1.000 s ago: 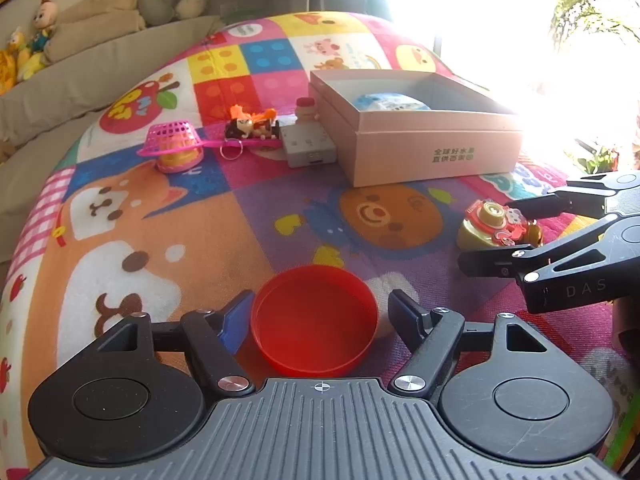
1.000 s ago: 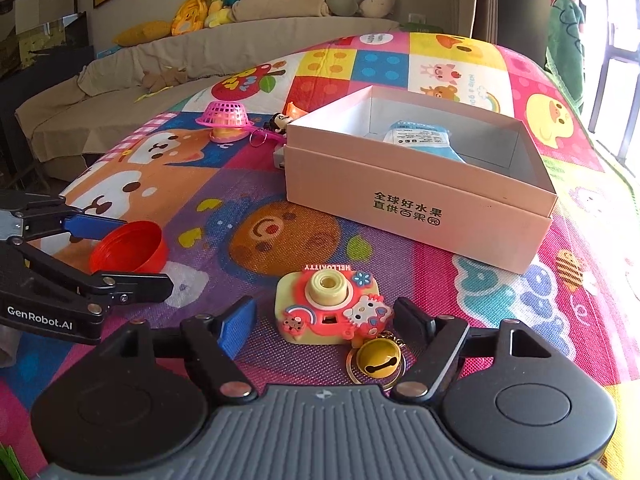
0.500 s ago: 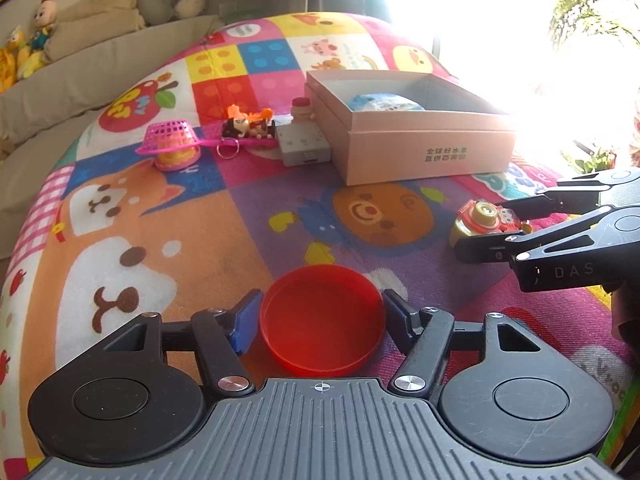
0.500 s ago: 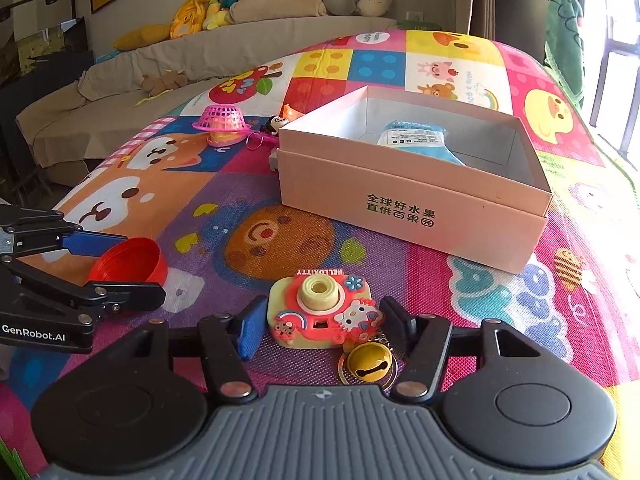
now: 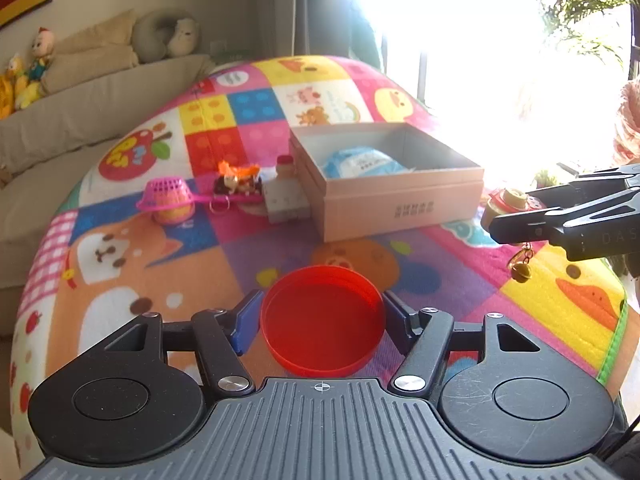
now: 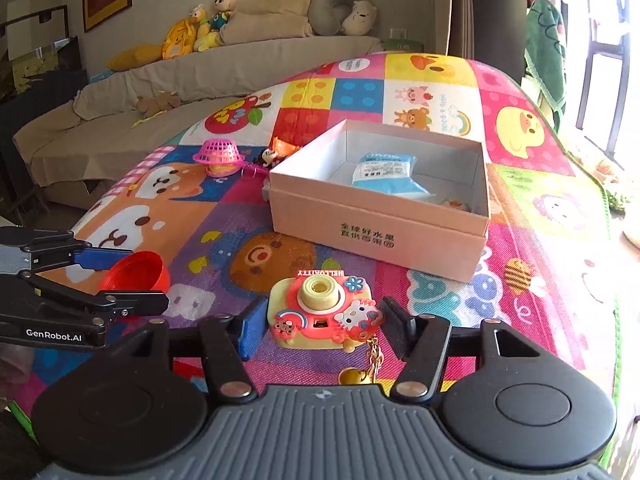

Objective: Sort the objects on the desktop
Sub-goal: 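Drop Hello Kitty toy into box with right gripper while left drops red lid in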

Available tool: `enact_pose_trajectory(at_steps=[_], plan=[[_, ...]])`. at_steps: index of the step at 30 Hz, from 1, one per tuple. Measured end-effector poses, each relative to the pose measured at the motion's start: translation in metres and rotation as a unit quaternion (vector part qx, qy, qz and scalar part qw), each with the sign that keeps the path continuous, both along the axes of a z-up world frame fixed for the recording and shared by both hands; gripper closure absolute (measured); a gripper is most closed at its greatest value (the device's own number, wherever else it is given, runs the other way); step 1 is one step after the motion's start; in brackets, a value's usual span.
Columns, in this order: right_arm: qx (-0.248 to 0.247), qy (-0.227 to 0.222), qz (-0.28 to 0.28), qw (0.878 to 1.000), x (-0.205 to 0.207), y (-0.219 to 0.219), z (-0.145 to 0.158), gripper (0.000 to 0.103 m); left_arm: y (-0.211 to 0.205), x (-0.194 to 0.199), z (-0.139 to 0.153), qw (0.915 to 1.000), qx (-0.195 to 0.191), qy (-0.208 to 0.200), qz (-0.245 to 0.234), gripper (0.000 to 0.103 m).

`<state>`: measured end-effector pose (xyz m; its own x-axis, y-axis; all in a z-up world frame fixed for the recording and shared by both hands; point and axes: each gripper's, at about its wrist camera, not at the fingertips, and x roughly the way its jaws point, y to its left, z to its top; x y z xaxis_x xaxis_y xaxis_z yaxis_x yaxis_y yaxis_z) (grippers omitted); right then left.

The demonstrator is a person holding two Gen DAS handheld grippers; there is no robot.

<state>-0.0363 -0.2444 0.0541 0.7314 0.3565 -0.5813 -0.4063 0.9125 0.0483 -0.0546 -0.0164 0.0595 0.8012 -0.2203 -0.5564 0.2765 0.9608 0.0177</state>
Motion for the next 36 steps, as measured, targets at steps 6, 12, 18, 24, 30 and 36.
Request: enact_pose_trajectory(at_steps=[6, 12, 18, 24, 30, 36], plan=[[0.013, -0.073, -0.020, 0.997, -0.005, -0.018, 0.057, 0.043, -0.018, 0.022, 0.042, 0.9981, 0.008, -0.060, -0.016, 0.034], [0.041, -0.106, -0.053, 0.992, 0.028, -0.034, 0.090, 0.043, -0.034, 0.071, 0.055, 0.9976, -0.007, -0.062, -0.032, 0.034], [0.065, -0.097, -0.079, 0.990, 0.108, -0.035, 0.102, 0.043, -0.041, 0.118, 0.050, 0.9982, -0.012, -0.045, -0.037, 0.034], [0.057, -0.058, -0.117, 0.990, 0.188, -0.028, 0.072, 0.041, -0.053, 0.154, 0.046, 0.9981, -0.024, -0.034, -0.046, 0.034], [0.054, -0.082, -0.155, 0.983, 0.152, -0.050, 0.047, 0.029, -0.091, 0.186, 0.034, 0.9963, -0.030, -0.014, -0.079, 0.034], [0.018, -0.095, -0.166, 0.981, 0.109, -0.069, 0.039, 0.022, -0.098, 0.181, 0.021, 0.9965, -0.024, 0.004, -0.080, 0.015]])
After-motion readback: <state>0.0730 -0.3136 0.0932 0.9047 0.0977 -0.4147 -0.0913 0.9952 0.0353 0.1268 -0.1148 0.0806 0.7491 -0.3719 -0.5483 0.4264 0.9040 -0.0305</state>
